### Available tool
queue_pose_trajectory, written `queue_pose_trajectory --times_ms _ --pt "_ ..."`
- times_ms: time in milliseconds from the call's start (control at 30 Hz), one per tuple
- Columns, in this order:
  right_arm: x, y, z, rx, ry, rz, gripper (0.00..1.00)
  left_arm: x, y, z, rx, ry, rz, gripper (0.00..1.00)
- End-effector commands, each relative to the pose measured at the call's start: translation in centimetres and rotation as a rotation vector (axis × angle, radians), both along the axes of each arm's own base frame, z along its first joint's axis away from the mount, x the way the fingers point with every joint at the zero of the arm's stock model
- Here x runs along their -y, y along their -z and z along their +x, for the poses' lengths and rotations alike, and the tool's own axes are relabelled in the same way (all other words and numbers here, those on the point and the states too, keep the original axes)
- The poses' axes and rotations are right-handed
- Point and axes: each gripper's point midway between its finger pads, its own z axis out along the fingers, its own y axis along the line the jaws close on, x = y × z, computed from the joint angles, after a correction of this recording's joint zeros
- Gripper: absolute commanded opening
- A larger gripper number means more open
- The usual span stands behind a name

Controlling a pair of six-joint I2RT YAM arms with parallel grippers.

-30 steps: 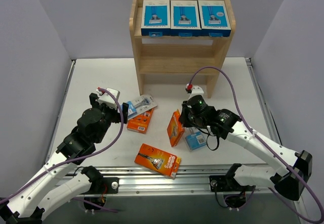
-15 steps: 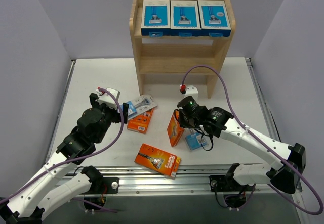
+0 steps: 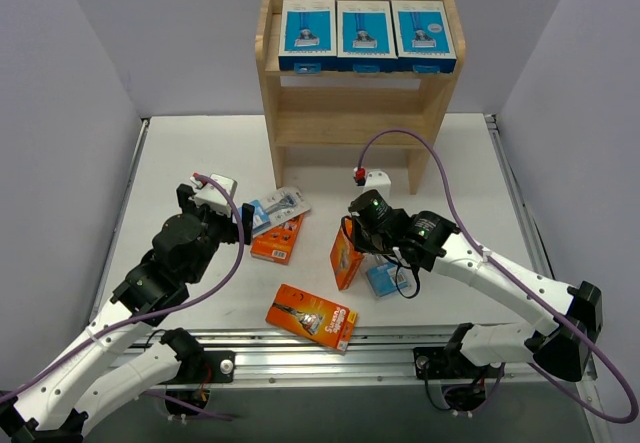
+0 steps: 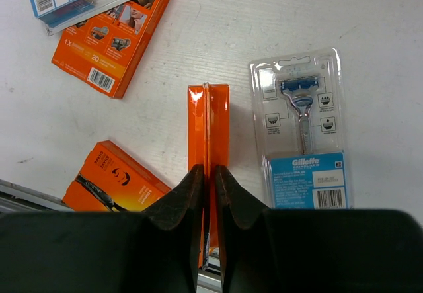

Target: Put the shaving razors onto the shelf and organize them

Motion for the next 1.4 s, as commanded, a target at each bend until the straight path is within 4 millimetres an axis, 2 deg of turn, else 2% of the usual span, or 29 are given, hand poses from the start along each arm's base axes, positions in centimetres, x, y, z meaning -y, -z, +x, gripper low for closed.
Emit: queue_pose_trajectory --times_ms 0,67,133,333,433,467,533,567,800,967,1167,1200,1267,1367 --pt "0.4 2.2 -1.2 -0.069 -0.025 -0.059 0.08 0.2 -1.5 0.0 0.047 0.007 -0.029 0.99" --pt "0.3 2.3 -1.2 -0.071 -0.023 -0.047 0.06 0.2 -1.5 0.0 0.048 0.007 -0.03 0.99" --pt "0.0 2.3 -1.2 -0.067 -0.023 -0.031 0.0 0.2 -1.6 0.0 0.049 0.007 -0.031 0.99" --pt "-0.4 1.9 -1.3 -0.053 -0.02 0.031 0.0 0.2 -1.4 0.0 0.046 0.001 -0.028 0.99" --pt "-0.1 0.3 -0.6 0.004 0.052 0.11 0.0 0.2 -1.3 0.0 0.043 0.003 -0.024 0.99" --pt "0.1 -0.9 -0.5 0.032 0.07 0.159 0.0 0.2 -1.3 0.0 0.044 0.001 -0.025 0.99" --pt "-0.1 -2.2 -0.1 0.067 0.109 0.242 0.0 0.2 -1.2 0.1 0.04 -0.002 -0.02 0.99" --pt "0.2 -3.3 0.0 0.092 0.123 0.282 0.0 0.1 -1.2 0.1 0.041 -0.005 -0.021 0.99" --pt "2.5 -5.9 1.0 0.192 0.269 0.43 0.0 0.3 -1.0 0.1 0.034 0.0 -0.016 0.99" --pt "4.4 -9.5 1.9 0.295 0.364 0.636 0.0 0.3 -0.8 0.2 0.032 -0.005 -0.014 0.99" --pt "5.8 -12.6 3.8 0.381 0.45 0.722 0.0 0.5 -0.7 0.3 0.027 0.0 -0.017 0.99" --pt "6.0 -14.7 4.3 0.429 0.466 0.77 0.0 0.5 -0.7 0.3 0.027 0.0 -0.021 0.99" --pt "5.9 -15.9 5.2 0.453 0.477 0.784 0.0 0.6 -0.7 0.3 0.028 0.002 -0.021 0.99" --pt "5.9 -18.9 6.3 0.505 0.488 0.819 0.0 0.7 -0.5 0.4 0.021 0.001 -0.018 0.99"
